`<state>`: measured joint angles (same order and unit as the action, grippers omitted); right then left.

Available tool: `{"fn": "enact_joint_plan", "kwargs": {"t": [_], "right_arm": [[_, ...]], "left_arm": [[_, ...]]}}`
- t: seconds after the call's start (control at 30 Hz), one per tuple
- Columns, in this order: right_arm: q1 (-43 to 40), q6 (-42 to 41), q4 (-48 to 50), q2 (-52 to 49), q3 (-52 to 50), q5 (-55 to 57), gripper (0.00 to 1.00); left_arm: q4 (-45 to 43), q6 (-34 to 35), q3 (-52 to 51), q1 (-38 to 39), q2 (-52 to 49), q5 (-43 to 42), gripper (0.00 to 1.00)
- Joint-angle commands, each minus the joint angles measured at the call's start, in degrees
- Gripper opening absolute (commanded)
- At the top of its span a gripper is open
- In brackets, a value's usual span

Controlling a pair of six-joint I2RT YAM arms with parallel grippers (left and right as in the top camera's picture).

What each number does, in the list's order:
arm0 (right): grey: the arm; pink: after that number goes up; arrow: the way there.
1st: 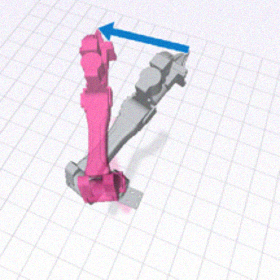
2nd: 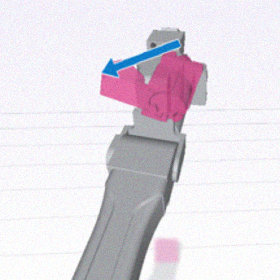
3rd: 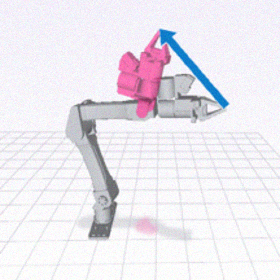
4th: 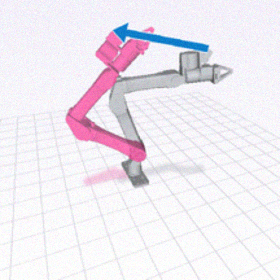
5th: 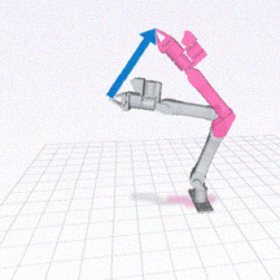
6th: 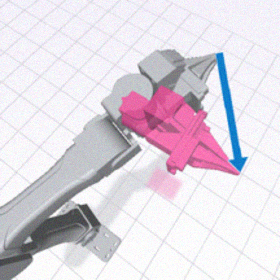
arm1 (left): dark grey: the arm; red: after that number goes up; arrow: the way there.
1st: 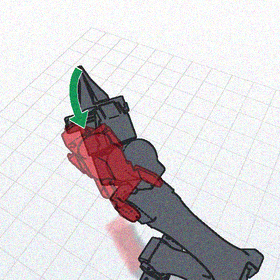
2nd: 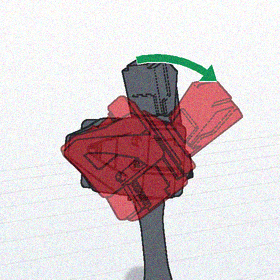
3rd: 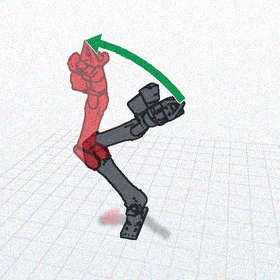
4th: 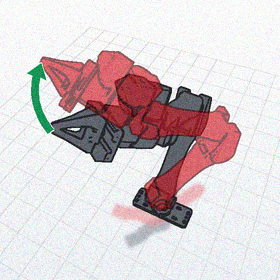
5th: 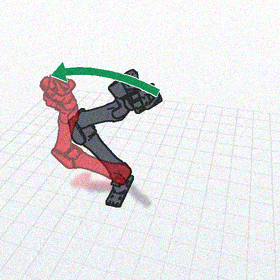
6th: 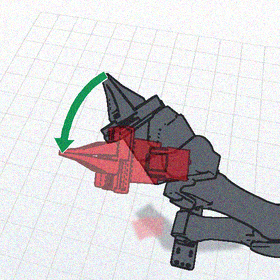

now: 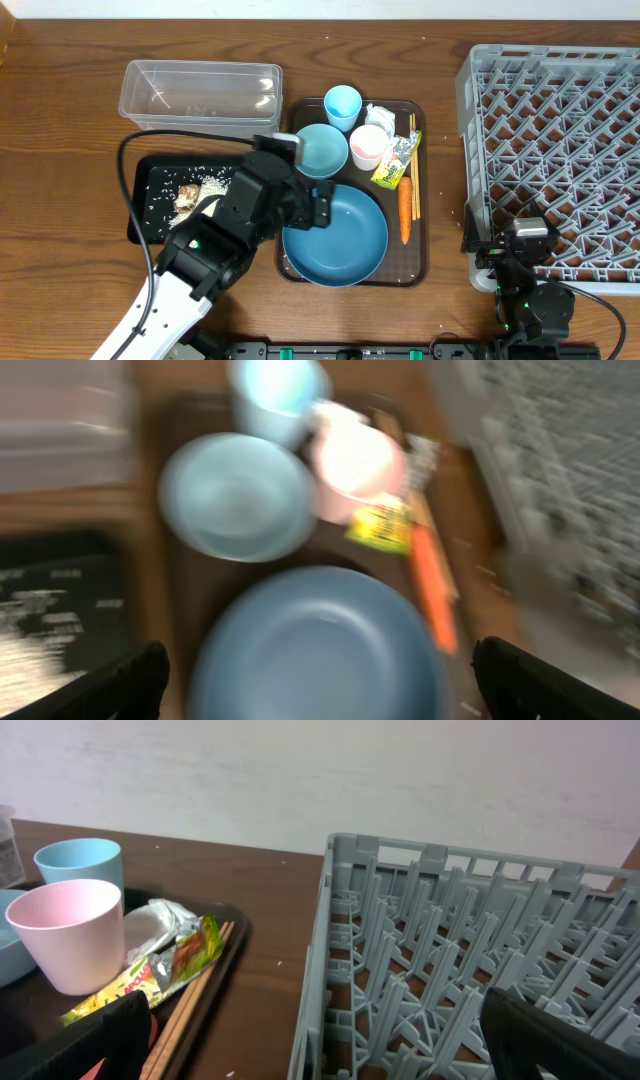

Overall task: Sort waste into correct bins and load items into the dishwasher rack
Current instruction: 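Lower the bowl onto the brown tray and open the left gripper, then move the left gripper right over the carrot on the brown tray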

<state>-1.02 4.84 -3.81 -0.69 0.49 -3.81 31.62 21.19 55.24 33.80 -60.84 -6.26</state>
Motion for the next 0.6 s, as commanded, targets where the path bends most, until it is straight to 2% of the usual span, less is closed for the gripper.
{"fn": "enact_joint_plan", "kwargs": {"t": [0.0, 0.07, 0.3, 0.4, 0.57], "right_arm": [[-0.5, -0.5, -0.1, 0.3, -0.2, 0.4, 0.99], [-0.5, -0.5, -0.1, 0.3, -0.2, 0.4, 0.99], [-0.5, -0.5, -0.1, 0.3, -0.2, 0.4, 0.99], [-0.5, -0.5, -0.1, 0.3, -0.2, 0.4, 0.99], [-0.5, -0.5, -0.1, 0.3, -0.2, 0.4, 0.99]], "left_arm": [[-1.3, 0.5, 0.6, 0.1, -1.7, -15.9, 0.98], [-1.9, 0.5, 0.6, 0.8, -2.9, -18.2, 0.98], [-7.1, 0.7, 0.6, 7.1, -7.6, -18.0, 0.98], [-7.3, 3.4, 1.5, 11.1, -10.1, -14.3, 0.98], [-5.7, 3.7, 5.3, 16.5, -15.0, -10.5, 0.98]]}}
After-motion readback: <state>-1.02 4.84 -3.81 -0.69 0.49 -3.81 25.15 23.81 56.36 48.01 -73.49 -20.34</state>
